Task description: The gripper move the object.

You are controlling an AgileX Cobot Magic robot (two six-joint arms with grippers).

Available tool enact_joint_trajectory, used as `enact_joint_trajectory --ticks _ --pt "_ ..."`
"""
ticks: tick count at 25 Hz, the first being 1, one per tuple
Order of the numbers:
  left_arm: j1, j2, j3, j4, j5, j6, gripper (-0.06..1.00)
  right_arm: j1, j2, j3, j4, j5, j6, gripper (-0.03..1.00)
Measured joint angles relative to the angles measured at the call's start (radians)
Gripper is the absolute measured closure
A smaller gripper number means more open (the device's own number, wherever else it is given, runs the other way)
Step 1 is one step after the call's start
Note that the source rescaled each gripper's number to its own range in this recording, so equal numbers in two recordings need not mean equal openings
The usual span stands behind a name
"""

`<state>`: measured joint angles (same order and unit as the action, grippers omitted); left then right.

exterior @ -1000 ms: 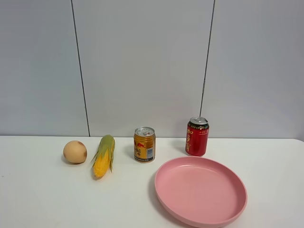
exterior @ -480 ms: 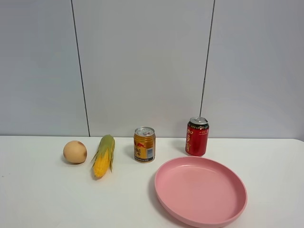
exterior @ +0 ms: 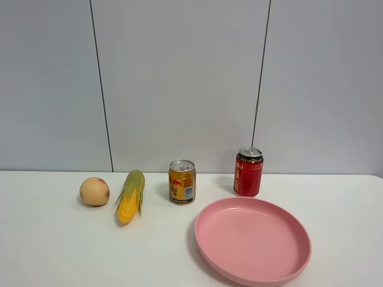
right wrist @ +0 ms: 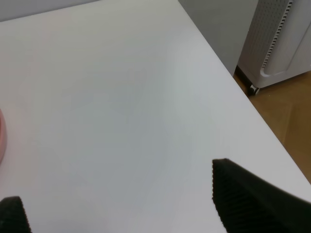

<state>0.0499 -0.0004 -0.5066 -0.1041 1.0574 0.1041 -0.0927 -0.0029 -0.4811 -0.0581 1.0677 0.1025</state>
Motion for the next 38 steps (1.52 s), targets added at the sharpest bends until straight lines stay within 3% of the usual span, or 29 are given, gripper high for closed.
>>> enact_joint_trajectory --ticks 38 --pt "0.000 -0.005 0.000 0.001 0.000 -0.004 0.13 0.000 0.000 0.000 0.000 0.000 0.000 -0.03"
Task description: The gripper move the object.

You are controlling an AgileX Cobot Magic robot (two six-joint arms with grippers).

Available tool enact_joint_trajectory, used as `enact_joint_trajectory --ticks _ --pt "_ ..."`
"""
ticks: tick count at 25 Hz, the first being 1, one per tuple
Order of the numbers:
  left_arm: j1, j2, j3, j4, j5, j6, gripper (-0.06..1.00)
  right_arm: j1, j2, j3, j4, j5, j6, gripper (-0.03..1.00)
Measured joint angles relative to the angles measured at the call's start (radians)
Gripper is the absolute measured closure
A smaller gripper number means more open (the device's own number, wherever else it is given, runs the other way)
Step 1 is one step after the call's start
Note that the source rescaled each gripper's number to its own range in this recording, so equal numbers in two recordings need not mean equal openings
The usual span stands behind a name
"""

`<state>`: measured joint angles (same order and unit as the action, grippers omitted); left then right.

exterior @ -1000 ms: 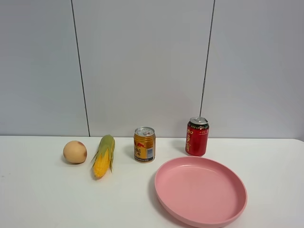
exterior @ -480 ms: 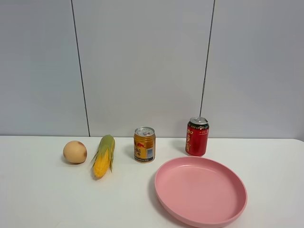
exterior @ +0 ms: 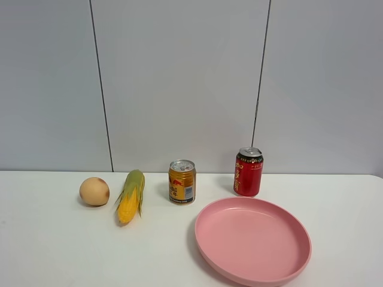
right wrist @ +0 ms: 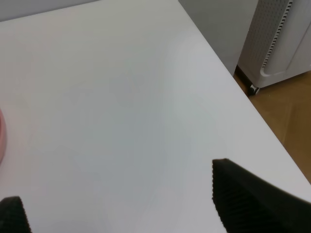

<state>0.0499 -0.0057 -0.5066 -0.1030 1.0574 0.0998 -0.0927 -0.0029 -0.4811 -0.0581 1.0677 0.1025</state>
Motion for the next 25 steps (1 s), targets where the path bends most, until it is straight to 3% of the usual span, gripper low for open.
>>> enact_joint_trajectory --ticks 25 --pt "0.000 0.000 0.000 0.000 0.000 0.000 0.13 0.000 0.000 0.000 0.000 0.000 0.000 -0.03"
